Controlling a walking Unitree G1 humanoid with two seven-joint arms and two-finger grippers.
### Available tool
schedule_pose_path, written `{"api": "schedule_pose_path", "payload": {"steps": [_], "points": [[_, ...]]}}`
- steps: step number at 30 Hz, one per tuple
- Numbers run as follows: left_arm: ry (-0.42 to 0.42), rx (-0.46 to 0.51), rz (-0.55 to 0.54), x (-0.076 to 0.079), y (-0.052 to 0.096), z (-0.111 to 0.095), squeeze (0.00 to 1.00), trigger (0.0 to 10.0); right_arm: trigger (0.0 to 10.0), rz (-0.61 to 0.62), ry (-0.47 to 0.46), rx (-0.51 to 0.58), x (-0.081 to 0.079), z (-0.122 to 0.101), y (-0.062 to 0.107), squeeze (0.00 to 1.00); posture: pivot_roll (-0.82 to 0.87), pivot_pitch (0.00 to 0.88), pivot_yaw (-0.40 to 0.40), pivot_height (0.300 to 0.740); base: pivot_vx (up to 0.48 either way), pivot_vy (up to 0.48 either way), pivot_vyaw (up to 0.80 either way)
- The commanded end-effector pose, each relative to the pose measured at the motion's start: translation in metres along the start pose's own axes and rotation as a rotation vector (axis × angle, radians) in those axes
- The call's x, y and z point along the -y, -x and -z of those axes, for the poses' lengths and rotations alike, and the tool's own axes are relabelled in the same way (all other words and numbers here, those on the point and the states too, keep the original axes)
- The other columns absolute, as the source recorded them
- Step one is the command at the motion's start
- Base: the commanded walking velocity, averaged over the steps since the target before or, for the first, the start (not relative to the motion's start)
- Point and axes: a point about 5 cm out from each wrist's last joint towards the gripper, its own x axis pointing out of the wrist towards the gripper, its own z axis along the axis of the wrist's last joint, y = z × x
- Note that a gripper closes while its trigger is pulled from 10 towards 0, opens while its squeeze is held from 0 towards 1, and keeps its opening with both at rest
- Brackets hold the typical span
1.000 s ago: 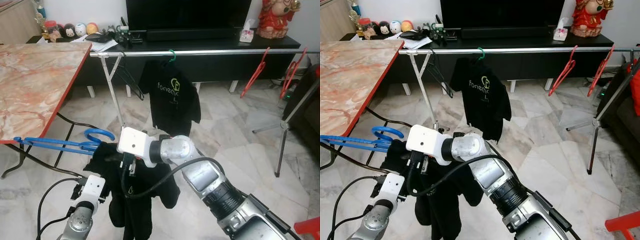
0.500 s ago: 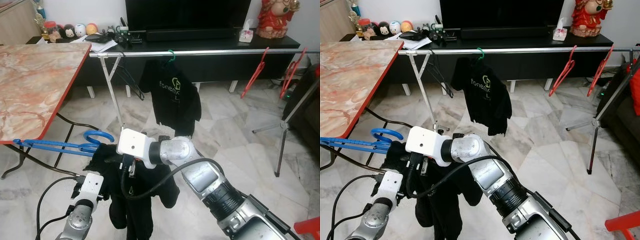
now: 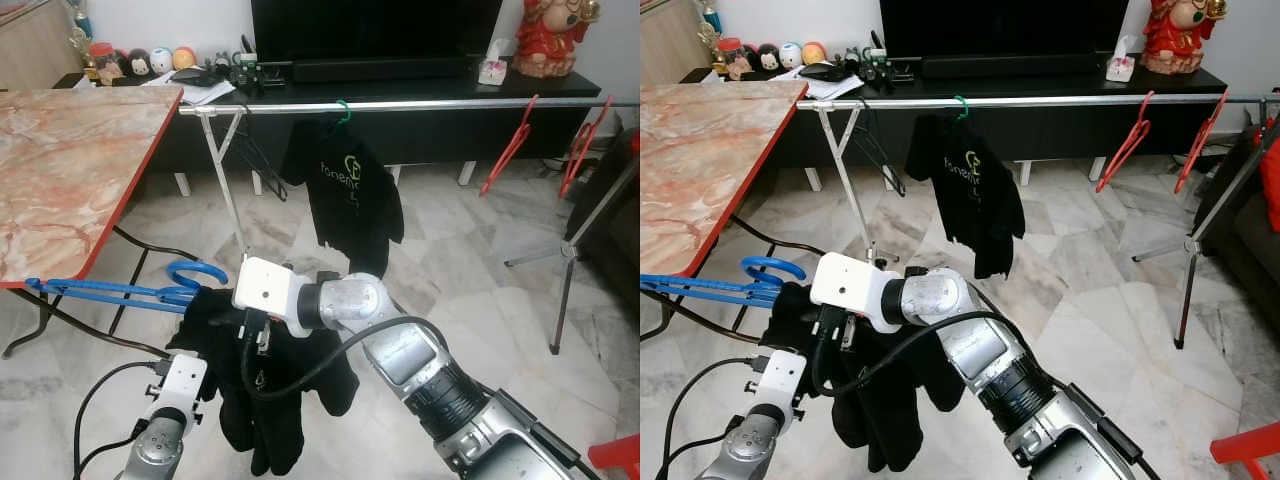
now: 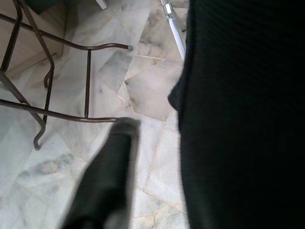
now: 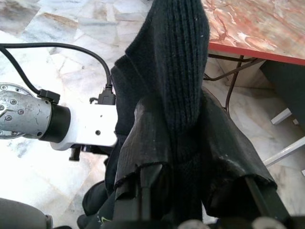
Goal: Hang hanger
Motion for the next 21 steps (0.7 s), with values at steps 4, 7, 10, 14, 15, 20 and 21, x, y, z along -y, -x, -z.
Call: {"api": "schedule_pose_path", "payload": {"steps": [4, 7, 10, 14, 15, 20, 21], "points": [[0.002, -0.048, 0.007, 0.0006, 0.0014, 0.0068, 0.00, 0.0, 0.0, 0.014, 0.055, 0.063, 0.0026, -0.0204, 0.0003, 0.00, -0.11, 0.000, 0.053, 0.740, 0.000, 0.000, 0.00], [0.006, -0.050, 0.006, 0.0005, 0.0014, 0.0071, 0.00, 0.0, 0.0, 0.014, 0.056, 0.063, 0.0028, -0.0203, 0.0003, 0.00, -0.11, 0.000, 0.051, 0.740, 0.000, 0.000, 0.00], [0.010, -0.051, 0.005, 0.0005, 0.0014, 0.0071, 0.00, 0.0, 0.0, 0.013, 0.057, 0.063, 0.0029, -0.0204, 0.0003, 0.00, -0.10, 0.000, 0.051, 0.740, 0.000, 0.000, 0.00], [0.012, -0.053, 0.004, 0.0004, 0.0014, 0.0072, 0.00, 0.0, 0.0, 0.013, 0.058, 0.064, 0.0030, -0.0207, 0.0001, 0.00, -0.10, 0.000, 0.051, 0.740, 0.000, 0.000, 0.00], [0.012, -0.053, 0.004, 0.0004, 0.0014, 0.0072, 0.00, 0.0, 0.0, 0.013, 0.058, 0.064, 0.0030, -0.0207, 0.0001, 0.00, -0.10, 0.000, 0.051, 0.740, 0.000, 0.000, 0.00], [0.016, -0.056, 0.003, 0.0001, 0.0013, 0.0074, 0.00, 0.0, 0.0, 0.013, 0.058, 0.065, 0.0030, -0.0210, 0.0001, 0.00, -0.10, 0.000, 0.051, 0.740, 0.000, 0.000, 0.00], [0.016, -0.056, 0.002, 0.0001, 0.0013, 0.0073, 0.00, 0.0, 0.0, 0.013, 0.058, 0.065, 0.0030, -0.0210, 0.0000, 0.00, -0.10, 0.000, 0.051, 0.740, 0.000, 0.000, 0.00]]}}
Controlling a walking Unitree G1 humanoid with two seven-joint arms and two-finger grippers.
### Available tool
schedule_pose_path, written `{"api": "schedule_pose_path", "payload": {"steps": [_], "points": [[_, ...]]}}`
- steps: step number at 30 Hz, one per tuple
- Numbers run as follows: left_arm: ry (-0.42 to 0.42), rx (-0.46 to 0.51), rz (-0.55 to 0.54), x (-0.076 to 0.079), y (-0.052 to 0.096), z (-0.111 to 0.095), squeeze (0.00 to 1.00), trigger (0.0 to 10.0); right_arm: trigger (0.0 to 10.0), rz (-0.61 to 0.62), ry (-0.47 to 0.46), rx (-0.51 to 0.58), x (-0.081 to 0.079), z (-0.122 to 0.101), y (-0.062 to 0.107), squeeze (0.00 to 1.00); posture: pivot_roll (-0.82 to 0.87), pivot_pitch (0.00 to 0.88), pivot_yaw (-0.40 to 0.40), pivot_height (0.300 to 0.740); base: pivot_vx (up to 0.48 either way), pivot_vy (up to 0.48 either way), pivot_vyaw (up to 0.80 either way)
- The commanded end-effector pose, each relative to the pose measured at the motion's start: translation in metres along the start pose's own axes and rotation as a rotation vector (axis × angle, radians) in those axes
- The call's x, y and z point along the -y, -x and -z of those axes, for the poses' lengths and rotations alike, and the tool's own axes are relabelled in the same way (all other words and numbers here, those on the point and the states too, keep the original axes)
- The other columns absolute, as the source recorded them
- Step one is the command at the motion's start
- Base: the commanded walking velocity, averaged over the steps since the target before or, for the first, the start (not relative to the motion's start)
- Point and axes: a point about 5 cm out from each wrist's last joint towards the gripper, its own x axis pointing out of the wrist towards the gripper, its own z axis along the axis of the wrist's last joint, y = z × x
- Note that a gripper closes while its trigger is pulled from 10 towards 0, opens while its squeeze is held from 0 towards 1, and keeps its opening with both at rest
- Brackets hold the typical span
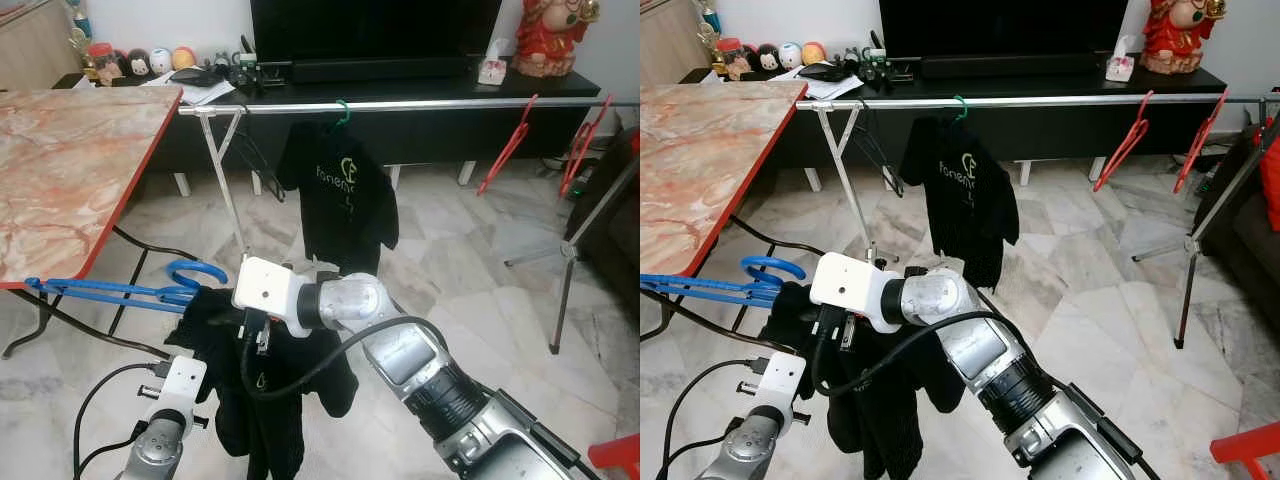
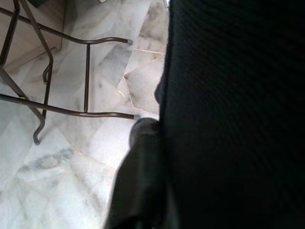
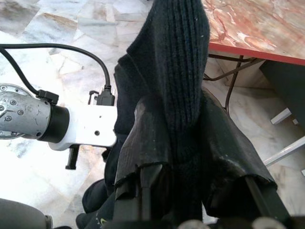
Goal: Hang hanger
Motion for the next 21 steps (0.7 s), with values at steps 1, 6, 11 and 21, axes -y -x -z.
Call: {"api": "schedule_pose_path", "payload": {"steps": [1, 6, 11, 21], "points": [[0.013, -0.034, 0.004, 0.000, 0.001, 0.005, 0.00, 0.0, 0.0, 0.012, 0.058, 0.065, 0.003, -0.021, 0.000, 0.00, -0.10, 0.000, 0.051, 0.740, 0.000, 0.000, 0.00], [0.031, -0.033, -0.001, -0.001, 0.001, 0.005, 0.00, 0.0, 0.0, 0.008, 0.059, 0.064, 0.003, -0.021, 0.000, 0.00, -0.11, 0.000, 0.053, 0.740, 0.000, 0.000, 0.00], [0.060, -0.034, -0.016, -0.003, 0.000, 0.004, 0.00, 0.0, 0.0, 0.007, 0.058, 0.065, 0.002, -0.021, 0.000, 0.00, -0.10, 0.000, 0.053, 0.740, 0.000, 0.000, 0.00], [0.104, -0.051, -0.055, -0.010, 0.000, 0.006, 0.00, 0.0, 0.0, 0.019, 0.098, 0.004, 0.006, -0.008, 0.006, 0.00, -0.11, 0.000, 0.062, 0.740, 0.000, 0.000, 0.00]]}}
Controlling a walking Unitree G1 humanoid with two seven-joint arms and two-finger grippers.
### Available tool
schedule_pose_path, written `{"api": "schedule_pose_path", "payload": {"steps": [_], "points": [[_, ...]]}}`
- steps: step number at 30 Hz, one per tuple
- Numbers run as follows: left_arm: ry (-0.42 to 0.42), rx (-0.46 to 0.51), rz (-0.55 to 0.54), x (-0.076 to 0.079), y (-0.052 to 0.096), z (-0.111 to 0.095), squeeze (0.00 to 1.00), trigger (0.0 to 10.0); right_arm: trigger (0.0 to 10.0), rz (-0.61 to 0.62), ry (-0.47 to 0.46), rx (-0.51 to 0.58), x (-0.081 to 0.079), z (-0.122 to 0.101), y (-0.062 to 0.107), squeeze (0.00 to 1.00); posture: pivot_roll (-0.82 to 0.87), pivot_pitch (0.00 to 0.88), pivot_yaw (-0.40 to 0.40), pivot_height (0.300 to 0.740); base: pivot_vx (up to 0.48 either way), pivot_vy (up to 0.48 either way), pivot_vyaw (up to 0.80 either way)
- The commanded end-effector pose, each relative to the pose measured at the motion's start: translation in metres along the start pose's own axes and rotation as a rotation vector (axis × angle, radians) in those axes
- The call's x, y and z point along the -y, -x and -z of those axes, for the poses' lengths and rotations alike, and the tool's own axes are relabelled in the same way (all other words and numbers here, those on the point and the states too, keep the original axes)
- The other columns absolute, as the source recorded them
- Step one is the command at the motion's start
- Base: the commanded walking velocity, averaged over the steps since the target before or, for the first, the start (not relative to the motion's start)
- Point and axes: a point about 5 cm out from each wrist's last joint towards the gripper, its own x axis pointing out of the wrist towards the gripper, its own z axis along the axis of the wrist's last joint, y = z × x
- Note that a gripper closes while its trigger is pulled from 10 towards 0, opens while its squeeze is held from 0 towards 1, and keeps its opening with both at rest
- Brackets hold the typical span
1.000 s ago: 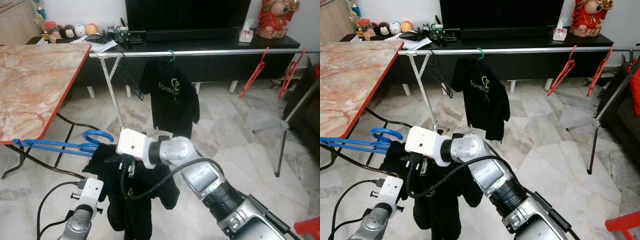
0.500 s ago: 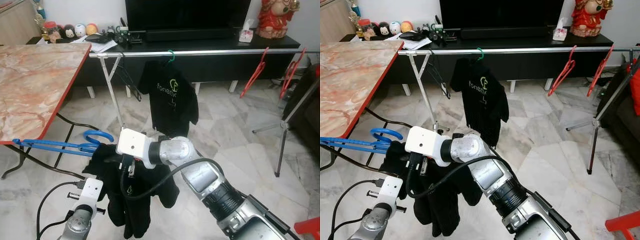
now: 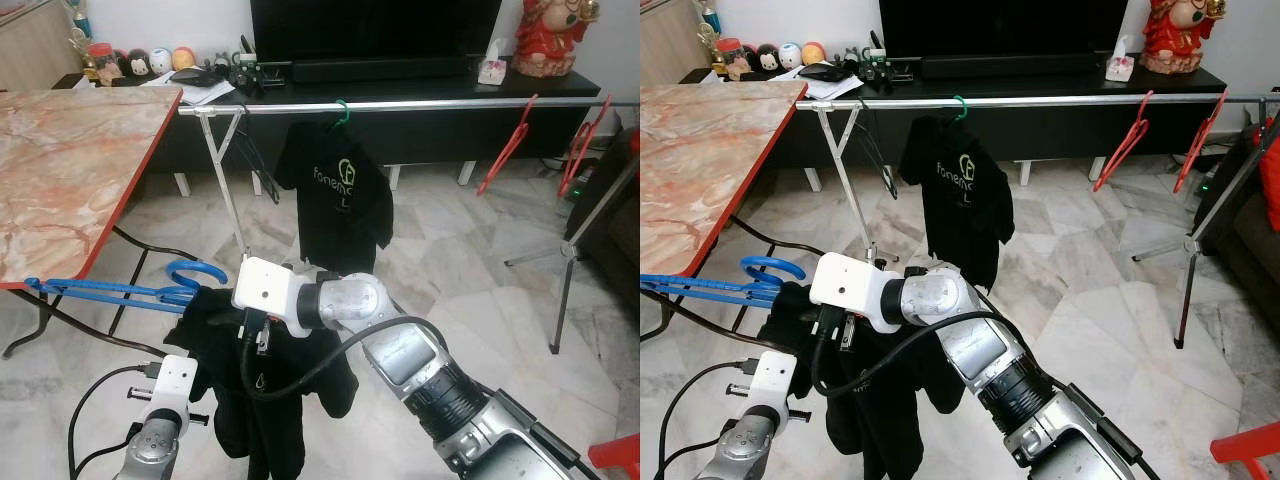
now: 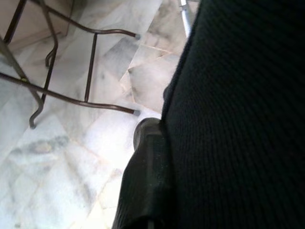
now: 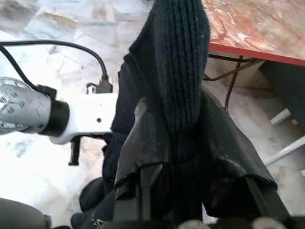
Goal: Hang hanger
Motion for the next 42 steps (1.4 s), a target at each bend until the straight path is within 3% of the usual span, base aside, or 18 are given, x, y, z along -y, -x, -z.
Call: {"api": "schedule_pose_path", "payload": {"steps": [1, 2, 3, 4, 14, 21, 24, 29, 40, 42], "points": [[-0.007, -0.043, -0.021, -0.005, 0.000, 0.005, 0.00, 0.0, 0.0, 0.032, 0.094, -0.022, 0.008, -0.002, 0.006, 0.00, -0.11, 0.000, 0.063, 0.740, 0.000, 0.000, 0.00], [-0.006, -0.048, -0.022, -0.006, 0.000, 0.005, 0.00, 4.5, 0.0, 0.040, 0.087, -0.039, 0.010, 0.004, 0.009, 0.00, -0.11, 0.000, 0.064, 0.740, 0.000, 0.000, 0.00], [-0.004, -0.053, -0.023, -0.007, 0.000, 0.006, 0.00, 4.5, 0.0, 0.047, 0.073, -0.053, 0.012, 0.010, 0.013, 0.00, -0.11, 0.000, 0.064, 0.740, 0.000, 0.000, 0.00], [0.006, -0.056, -0.024, -0.008, 0.000, 0.007, 0.00, 10.0, 0.0, 0.055, 0.059, -0.064, 0.013, 0.013, 0.016, 0.00, -0.11, 0.000, 0.066, 0.740, 0.000, 0.000, 0.00], [0.125, -0.053, -0.082, -0.026, 0.003, 0.010, 0.00, 10.0, 0.0, 0.108, 0.048, -0.200, 0.025, 0.051, 0.048, 0.00, -0.11, 0.000, 0.064, 0.740, 0.000, 0.000, 0.00], [0.150, -0.031, -0.089, -0.029, 0.003, 0.007, 0.00, 10.0, 0.0, 0.111, 0.043, -0.213, 0.026, 0.056, 0.053, 0.00, -0.11, 0.000, 0.064, 0.740, 0.000, 0.000, 0.00], [0.209, 0.050, -0.045, -0.037, -0.003, -0.013, 0.00, 10.0, 0.0, 0.130, -0.009, -0.239, 0.027, 0.079, 0.076, 0.00, -0.10, 0.000, 0.066, 0.740, 0.000, 0.000, 0.00], [0.228, 0.096, -0.010, -0.039, -0.005, -0.026, 0.00, 10.0, 0.0, 0.101, -0.079, -0.173, 0.023, 0.091, 0.098, 0.00, -0.10, 0.000, 0.067, 0.740, 0.000, 0.000, 0.00], [0.224, 0.105, 0.016, -0.042, -0.003, -0.032, 0.00, 10.0, 0.0, -0.032, 0.000, -0.295, 0.010, 0.116, 0.126, 0.00, -0.10, 0.000, 0.072, 0.740, 0.000, 0.000, 0.00], [0.224, 0.107, 0.019, -0.043, -0.003, -0.034, 0.00, 10.0, 0.0, -0.060, 0.043, -0.374, 0.008, 0.125, 0.131, 0.00, -0.10, 0.000, 0.072, 0.740, 0.000, 0.000, 0.00]]}}
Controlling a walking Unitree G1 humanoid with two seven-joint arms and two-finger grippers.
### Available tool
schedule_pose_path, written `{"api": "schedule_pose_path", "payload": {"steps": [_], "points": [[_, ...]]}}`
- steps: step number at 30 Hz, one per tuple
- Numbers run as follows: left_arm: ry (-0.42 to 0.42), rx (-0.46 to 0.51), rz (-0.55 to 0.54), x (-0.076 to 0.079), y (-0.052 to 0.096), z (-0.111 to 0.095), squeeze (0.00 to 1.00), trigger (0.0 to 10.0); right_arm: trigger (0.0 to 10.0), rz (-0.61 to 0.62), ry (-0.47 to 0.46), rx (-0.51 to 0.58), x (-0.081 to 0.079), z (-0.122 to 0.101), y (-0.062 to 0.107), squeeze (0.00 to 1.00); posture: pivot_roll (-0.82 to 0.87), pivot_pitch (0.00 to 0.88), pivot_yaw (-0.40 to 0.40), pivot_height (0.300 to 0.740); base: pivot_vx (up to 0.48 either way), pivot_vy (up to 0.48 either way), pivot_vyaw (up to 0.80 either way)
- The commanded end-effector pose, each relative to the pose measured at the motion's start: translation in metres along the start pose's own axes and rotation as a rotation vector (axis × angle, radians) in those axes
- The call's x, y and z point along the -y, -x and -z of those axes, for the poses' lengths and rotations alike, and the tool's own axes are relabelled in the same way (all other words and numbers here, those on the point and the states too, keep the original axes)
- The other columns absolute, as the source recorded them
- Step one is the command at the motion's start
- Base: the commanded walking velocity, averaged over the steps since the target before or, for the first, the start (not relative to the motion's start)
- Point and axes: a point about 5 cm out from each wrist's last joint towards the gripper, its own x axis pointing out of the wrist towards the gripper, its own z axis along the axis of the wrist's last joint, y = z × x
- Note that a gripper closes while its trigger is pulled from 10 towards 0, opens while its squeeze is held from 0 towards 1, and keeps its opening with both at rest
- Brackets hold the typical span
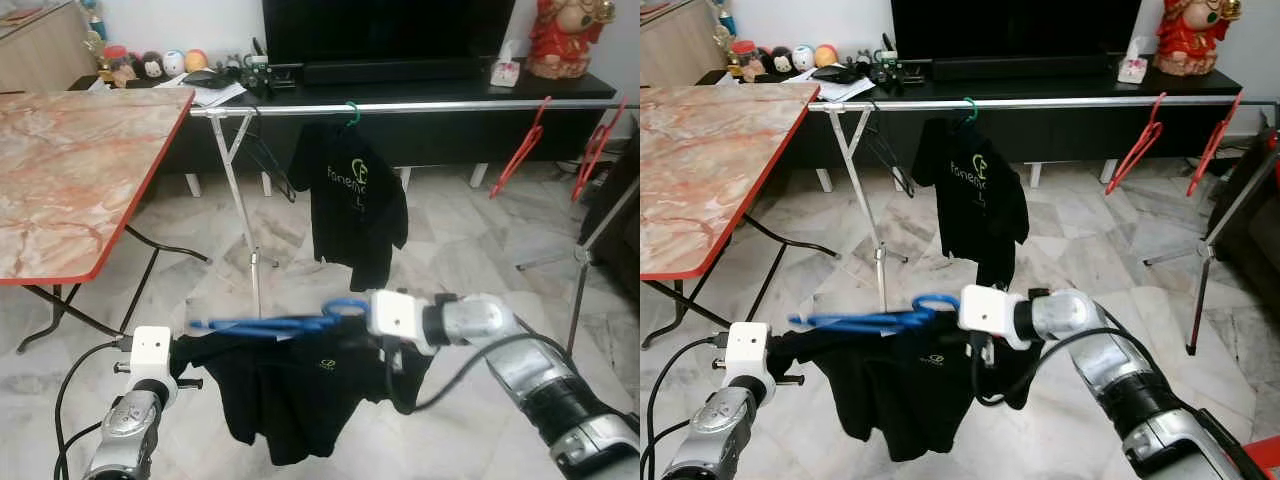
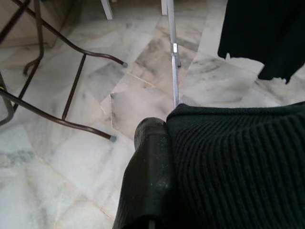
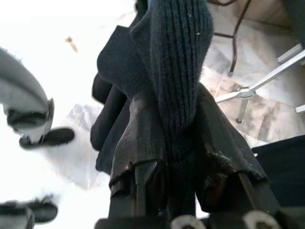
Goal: Hang hanger
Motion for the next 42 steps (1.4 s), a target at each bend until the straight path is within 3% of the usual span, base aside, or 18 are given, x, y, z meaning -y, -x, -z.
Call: {"api": "schedule_pose_path", "payload": {"steps": [1, 11, 18, 21, 28, 31, 34, 37, 42], "points": [[0.016, -0.008, -0.065, -0.017, 0.003, 0.000, 0.00, 10.0, 0.0, 0.008, 0.022, -0.102, 0.003, 0.015, 0.013, 0.00, -0.10, 0.000, 0.071, 0.740, 0.000, 0.000, 0.00], [0.011, -0.008, -0.056, -0.017, 0.004, -0.006, 0.00, 10.0, 0.0, 0.008, 0.157, -0.277, 0.005, 0.029, 0.011, 0.00, -0.09, 0.000, 0.069, 0.740, 0.000, 0.000, 0.00], [-0.004, -0.013, -0.021, -0.014, 0.004, -0.010, 0.00, 10.0, 0.0, 0.082, 0.134, -0.235, 0.012, 0.023, 0.005, 0.00, -0.09, 0.000, 0.069, 0.740, 0.000, 0.000, 0.00], [-0.043, -0.042, 0.020, -0.008, 0.004, -0.007, 0.00, 10.0, 0.0, 0.140, 0.117, -0.182, 0.014, 0.014, -0.007, 0.00, -0.09, 0.000, 0.073, 0.740, 0.000, 0.000, 0.00], [-0.052, -0.082, 0.089, -0.001, 0.005, -0.005, 0.00, 10.0, 0.0, 0.192, 0.155, -0.216, 0.018, 0.012, -0.011, 0.00, -0.10, 0.000, 0.071, 0.740, 0.000, 0.000, 0.00], [-0.064, -0.099, 0.130, 0.004, 0.005, -0.006, 0.00, 10.0, 0.0, 0.152, 0.146, -0.199, 0.010, 0.008, -0.021, 0.00, -0.09, 0.000, 0.070, 0.740, 0.000, 0.000, 0.00], [-0.042, -0.073, 0.139, 0.007, 0.004, -0.013, 0.00, 10.0, 0.0, 0.125, 0.154, -0.223, 0.005, 0.009, -0.024, 0.00, -0.09, 0.000, 0.066, 0.740, 0.000, 0.000, 0.00], [-0.014, -0.009, 0.155, 0.009, 0.002, -0.034, 0.00, 10.0, 0.0, 0.066, 0.216, -0.315, -0.002, 0.015, -0.027, 0.00, -0.09, 0.000, 0.063, 0.740, 0.000, 0.000, 0.00], [-0.010, 0.061, 0.225, 0.021, 0.003, -0.058, 0.00, 10.0, 0.0, 0.053, 0.256, -0.376, -0.005, 0.017, -0.031, 0.00, -0.09, 0.000, 0.062, 0.740, 0.000, 0.000, 0.00]]}}
